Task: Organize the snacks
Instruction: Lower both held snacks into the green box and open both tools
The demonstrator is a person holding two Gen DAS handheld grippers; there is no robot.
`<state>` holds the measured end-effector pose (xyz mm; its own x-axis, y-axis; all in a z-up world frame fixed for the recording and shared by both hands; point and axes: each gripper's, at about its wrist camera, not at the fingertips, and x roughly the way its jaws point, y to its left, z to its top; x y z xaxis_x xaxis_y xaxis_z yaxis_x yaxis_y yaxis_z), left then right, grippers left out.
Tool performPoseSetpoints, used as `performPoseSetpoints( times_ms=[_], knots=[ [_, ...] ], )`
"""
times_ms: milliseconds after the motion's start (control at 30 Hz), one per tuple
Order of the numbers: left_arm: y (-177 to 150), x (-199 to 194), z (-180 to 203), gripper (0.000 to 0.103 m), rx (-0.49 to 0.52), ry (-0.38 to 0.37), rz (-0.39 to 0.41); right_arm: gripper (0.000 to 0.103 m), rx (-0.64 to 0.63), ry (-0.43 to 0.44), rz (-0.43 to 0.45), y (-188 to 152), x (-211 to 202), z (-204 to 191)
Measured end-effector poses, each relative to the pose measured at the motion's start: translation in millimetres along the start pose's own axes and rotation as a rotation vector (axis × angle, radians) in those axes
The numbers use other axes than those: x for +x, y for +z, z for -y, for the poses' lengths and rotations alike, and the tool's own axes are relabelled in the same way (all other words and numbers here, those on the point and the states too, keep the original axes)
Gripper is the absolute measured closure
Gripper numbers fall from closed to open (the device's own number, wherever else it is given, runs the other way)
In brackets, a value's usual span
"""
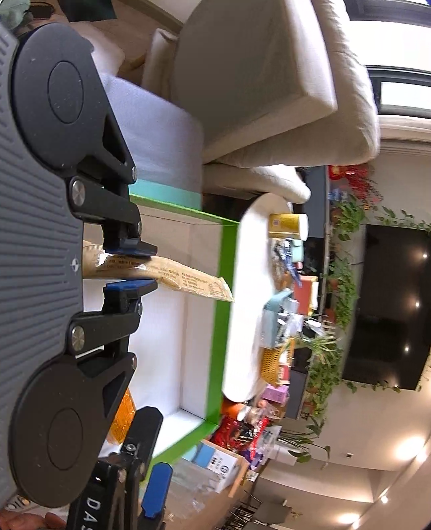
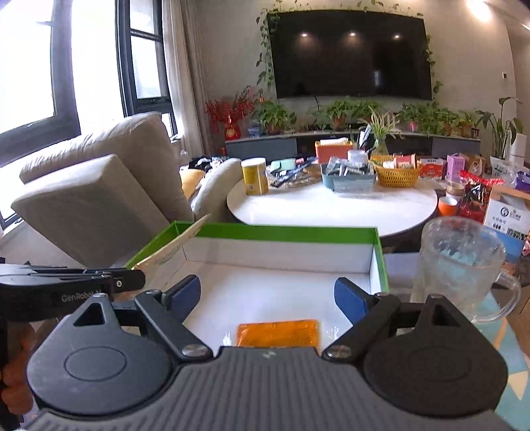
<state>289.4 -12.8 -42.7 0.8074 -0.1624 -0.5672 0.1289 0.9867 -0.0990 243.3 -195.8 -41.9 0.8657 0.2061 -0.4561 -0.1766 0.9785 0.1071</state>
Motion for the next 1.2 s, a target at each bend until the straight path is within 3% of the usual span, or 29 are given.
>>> performPoseSetpoints(
  times_ms=[100,233,500,767,1000,1200],
  knots=[
    [-10,6,-3,0.089,-0.004,-0.003,-0.041,0.044,0.001,-0.001,-0.019,-3,2,-1],
    [-19,3,2,0.087,0.042,0.038,-0.03,0.044,0.012,-0.007,-0.048,-9,-2,-1],
    [-25,-9,8,0.076,0.05,0.047,-0.044,0.044,0.023,0.007,-0.111,-22,-2,-5],
    [-33,-27,10,0.076,0.032,0.015,-0.089,0.044,0.006,0.026,-0.162,-21,-9,-1],
    [-56,-57,19,0.076,0.032,0.021,-0.081,0.043,-0.008,0.026,-0.183,-34,-31,-2],
    [-60,-68,20,0.075,0.013,0.009,-0.13,0.043,0.006,0.018,-0.225,-39,-43,-4]
  ],
)
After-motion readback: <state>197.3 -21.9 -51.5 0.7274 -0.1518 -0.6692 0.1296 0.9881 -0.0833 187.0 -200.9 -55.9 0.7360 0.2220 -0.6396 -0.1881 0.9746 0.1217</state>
